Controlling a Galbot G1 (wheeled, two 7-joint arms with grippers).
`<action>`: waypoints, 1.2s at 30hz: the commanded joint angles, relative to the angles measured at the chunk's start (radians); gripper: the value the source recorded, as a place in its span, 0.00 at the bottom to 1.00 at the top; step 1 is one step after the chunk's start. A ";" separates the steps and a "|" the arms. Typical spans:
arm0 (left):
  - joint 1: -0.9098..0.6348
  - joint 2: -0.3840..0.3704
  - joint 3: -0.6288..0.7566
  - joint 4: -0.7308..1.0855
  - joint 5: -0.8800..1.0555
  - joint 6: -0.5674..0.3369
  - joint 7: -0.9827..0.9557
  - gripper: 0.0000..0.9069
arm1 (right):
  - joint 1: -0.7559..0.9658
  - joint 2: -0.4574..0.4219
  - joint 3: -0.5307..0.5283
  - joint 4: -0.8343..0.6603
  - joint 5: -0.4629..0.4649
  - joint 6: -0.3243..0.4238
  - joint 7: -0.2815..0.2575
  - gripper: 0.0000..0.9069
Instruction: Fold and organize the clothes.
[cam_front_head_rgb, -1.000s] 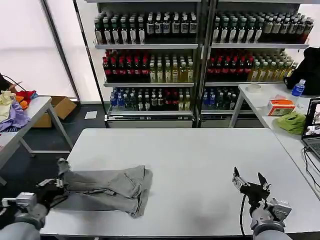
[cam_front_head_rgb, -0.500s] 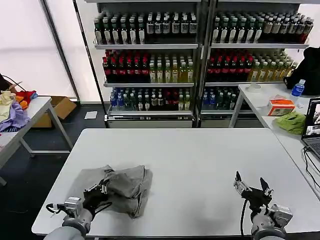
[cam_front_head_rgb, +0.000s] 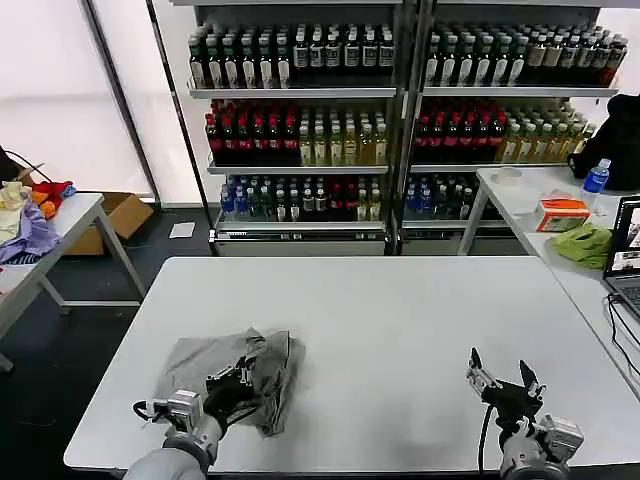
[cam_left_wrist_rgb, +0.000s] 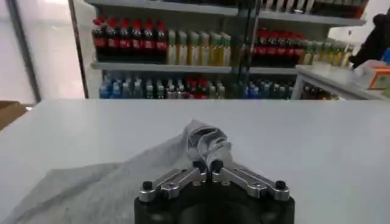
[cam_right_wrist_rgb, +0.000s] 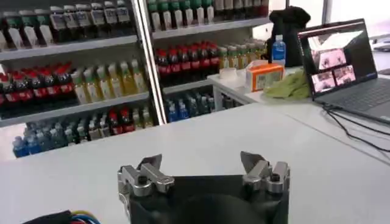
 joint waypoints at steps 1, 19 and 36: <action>-0.036 -0.017 0.063 0.026 0.018 0.004 0.011 0.00 | -0.007 0.005 0.004 -0.001 -0.005 0.003 0.001 1.00; -0.027 -0.058 0.133 0.048 -0.094 -0.014 0.045 1.00 | -0.003 0.016 -0.020 -0.025 -0.024 0.018 0.000 1.00; -0.043 -0.016 -0.029 -0.124 -0.530 0.004 -0.136 1.00 | 0.055 -0.019 -0.061 -0.062 -0.022 0.015 0.004 1.00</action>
